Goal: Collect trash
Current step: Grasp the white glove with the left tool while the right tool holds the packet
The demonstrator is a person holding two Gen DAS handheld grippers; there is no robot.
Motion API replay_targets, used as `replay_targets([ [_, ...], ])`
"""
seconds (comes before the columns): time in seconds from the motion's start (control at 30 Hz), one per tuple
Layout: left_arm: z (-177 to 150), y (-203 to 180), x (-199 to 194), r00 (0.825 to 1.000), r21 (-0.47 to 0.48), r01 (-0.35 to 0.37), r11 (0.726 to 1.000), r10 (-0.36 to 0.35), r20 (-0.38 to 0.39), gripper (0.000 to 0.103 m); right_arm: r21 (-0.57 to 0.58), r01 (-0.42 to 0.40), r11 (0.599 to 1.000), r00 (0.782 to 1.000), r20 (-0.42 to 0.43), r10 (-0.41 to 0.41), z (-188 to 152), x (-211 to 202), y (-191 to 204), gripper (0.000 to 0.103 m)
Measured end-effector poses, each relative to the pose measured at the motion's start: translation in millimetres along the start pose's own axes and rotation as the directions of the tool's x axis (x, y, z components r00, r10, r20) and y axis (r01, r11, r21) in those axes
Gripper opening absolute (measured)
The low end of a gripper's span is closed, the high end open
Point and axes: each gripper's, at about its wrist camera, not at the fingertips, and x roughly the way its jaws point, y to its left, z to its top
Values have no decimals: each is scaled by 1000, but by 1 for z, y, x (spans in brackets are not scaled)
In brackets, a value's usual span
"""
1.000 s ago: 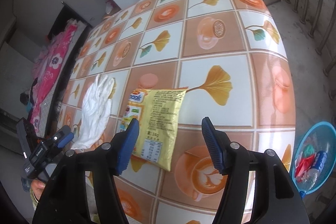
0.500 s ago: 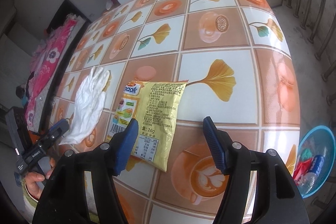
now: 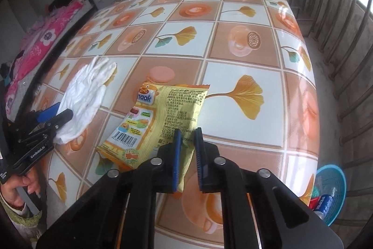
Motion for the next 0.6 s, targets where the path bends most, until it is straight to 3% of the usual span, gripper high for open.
replay_targets([
  [0.03, 1, -3, 1, 1000, 12, -5, 1000, 5, 1, 13, -3, 0, 1000, 1000, 6, 0, -1, 0, 0, 8],
  [0.1, 2, -5, 0, 1000, 25, -14, 1000, 14, 4, 6, 4, -4, 1000, 1000, 16, 4, -2, -1, 0, 6],
  [0.23, 6, -1, -4, 1000, -18, 31, 999, -31, 0, 4, 44, -37, 998, 999, 31, 36, 2, -11, -6, 4],
  [0.6, 20, 5, -51, 990, -94, 97, 991, -86, 110, 3, 80, -84, 993, 990, 117, 75, 5, -40, -18, 1],
])
